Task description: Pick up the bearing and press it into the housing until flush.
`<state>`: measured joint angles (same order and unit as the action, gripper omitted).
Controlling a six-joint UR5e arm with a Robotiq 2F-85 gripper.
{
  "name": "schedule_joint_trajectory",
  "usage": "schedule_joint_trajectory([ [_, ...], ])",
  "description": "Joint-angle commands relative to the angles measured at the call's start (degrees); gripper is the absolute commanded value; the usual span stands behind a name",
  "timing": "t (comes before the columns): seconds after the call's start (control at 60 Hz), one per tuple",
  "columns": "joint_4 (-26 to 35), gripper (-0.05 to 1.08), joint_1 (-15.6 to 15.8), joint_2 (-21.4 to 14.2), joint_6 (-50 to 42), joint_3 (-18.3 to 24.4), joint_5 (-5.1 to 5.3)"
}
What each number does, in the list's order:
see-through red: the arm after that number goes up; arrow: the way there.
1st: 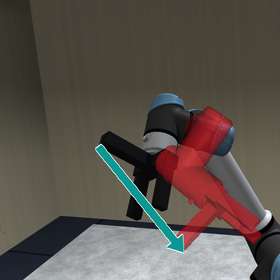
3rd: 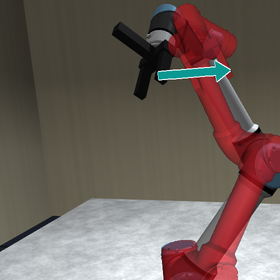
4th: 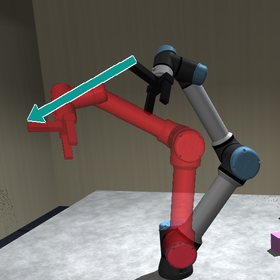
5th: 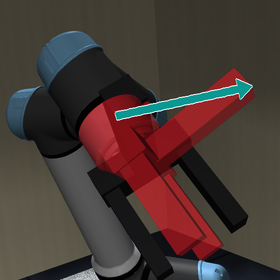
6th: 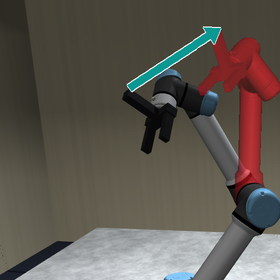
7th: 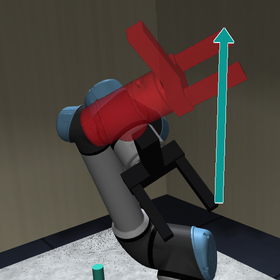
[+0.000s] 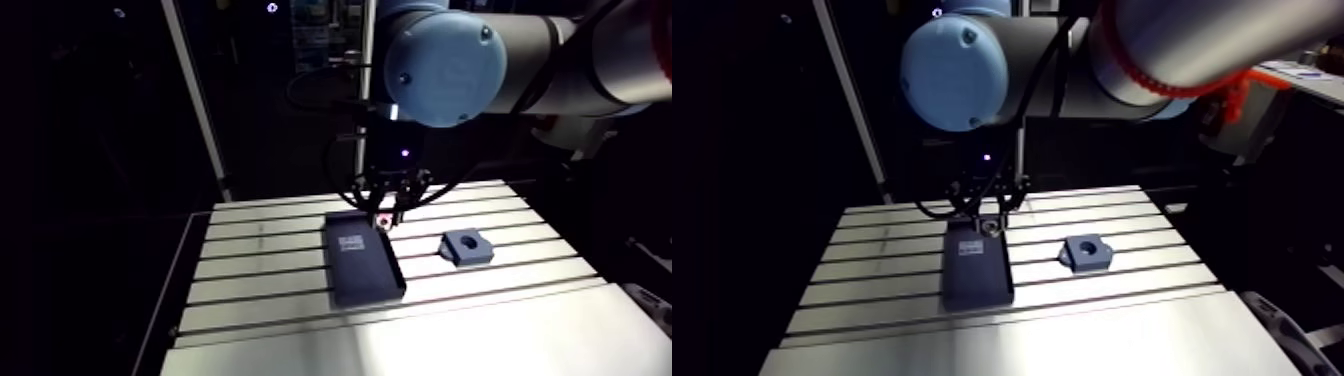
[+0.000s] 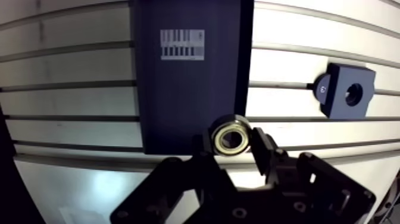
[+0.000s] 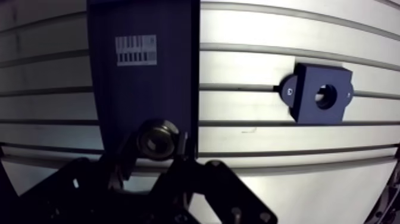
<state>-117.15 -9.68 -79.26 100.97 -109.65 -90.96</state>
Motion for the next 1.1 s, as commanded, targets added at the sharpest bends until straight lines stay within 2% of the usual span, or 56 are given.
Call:
schedule_joint_trajectory([
  [0.017, 2.67, 0.67, -2.05, -2.13, 5.81, 1.60, -1.42],
  [0.167, 2.67, 0.67, -5.39, -3.12, 10.91, 1.59, -1.38],
  [0.233, 2.59, 0.67, -8.02, -3.31, 13.50, 1.51, -1.37],
  [0.517, 2.51, 0.68, -14.01, -3.31, 16.99, 2.10, -1.37],
  [0.583, 2.49, 0.68, -16.55, -3.24, 18.22, 2.29, -1.45],
  [0.767, 2.34, 0.68, -17.88, -3.06, 18.19, 1.65, -1.72],
  [0.867, 2.23, 0.68, -19.65, -3.13, 17.73, 0.60, -1.73],
  [0.933, 2.22, 0.69, -22.03, -3.31, 17.92, -0.22, -1.72],
  [1.1, 2.49, 0.69, -23.55, -3.63, 17.38, -0.43, -1.55],
])
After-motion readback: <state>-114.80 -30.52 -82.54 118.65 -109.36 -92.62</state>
